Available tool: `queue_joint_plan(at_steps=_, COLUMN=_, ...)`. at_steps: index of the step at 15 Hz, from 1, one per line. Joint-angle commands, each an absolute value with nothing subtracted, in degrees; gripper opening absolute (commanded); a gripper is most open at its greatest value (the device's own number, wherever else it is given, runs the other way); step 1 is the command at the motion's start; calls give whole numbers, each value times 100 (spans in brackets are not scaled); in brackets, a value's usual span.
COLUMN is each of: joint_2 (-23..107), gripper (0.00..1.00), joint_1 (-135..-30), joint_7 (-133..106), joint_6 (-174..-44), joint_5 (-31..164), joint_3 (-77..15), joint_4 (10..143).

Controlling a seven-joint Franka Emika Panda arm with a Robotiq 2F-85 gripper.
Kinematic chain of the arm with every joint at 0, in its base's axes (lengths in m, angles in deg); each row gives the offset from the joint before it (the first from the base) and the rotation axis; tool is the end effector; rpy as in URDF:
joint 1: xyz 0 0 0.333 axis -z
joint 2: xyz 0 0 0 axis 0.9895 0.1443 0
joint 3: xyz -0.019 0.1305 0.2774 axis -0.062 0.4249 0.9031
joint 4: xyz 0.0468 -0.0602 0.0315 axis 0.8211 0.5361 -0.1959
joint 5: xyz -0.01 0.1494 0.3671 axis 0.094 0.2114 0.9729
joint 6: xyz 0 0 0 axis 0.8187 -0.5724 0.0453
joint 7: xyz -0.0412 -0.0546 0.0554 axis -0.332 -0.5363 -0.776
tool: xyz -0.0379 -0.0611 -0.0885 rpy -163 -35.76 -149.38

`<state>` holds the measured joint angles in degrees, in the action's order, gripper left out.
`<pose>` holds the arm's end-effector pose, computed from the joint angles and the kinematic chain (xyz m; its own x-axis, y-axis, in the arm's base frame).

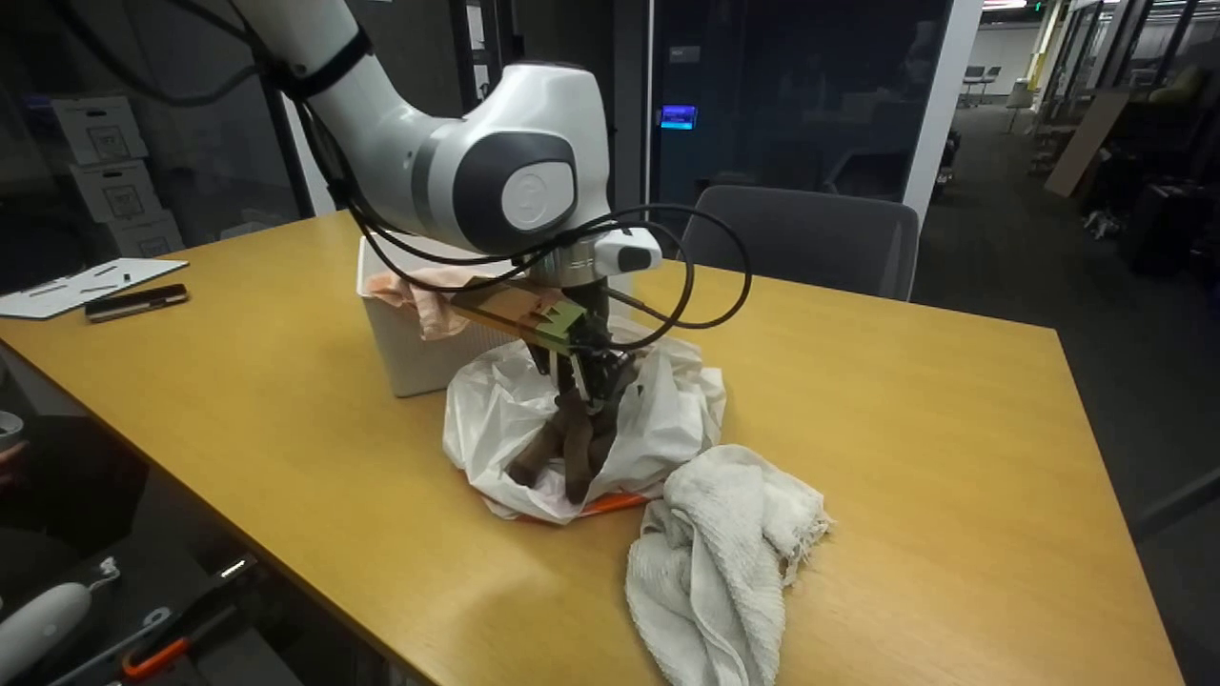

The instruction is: Remove the objects inside the plastic bag and place them inside the box on the table

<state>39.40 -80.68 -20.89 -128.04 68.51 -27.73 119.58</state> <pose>0.5201 -0.0145 0.2135 0.9962 0.0327 0.0810 0.0318 -0.9994 0.0121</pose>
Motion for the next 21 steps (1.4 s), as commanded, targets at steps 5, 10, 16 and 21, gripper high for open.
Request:
queue_joint_plan(at_steps=5, joint_2=3505, gripper=2, joint_1=-8054, joint_7=-1959, joint_6=-12543, joint_5=7167, joint_3=-2702, joint_4=11939)
queue_joint_plan(at_steps=10, joint_2=2749, gripper=3, joint_1=-7985, joint_7=-2189, joint_6=-10903, joint_5=8369, joint_3=-2499, joint_4=11767)
queue_joint_plan(at_steps=16, joint_2=1981, gripper=4, joint_1=-8174, joint_7=-1799, joint_6=-10056, joint_5=7438, joint_3=-2550, joint_4=11714)
queue_joint_plan(at_steps=21, joint_2=1534, gripper=4, joint_1=-8313, joint_7=-1350, joint_6=-10109, joint_5=5784, joint_3=-2280, joint_4=11769)
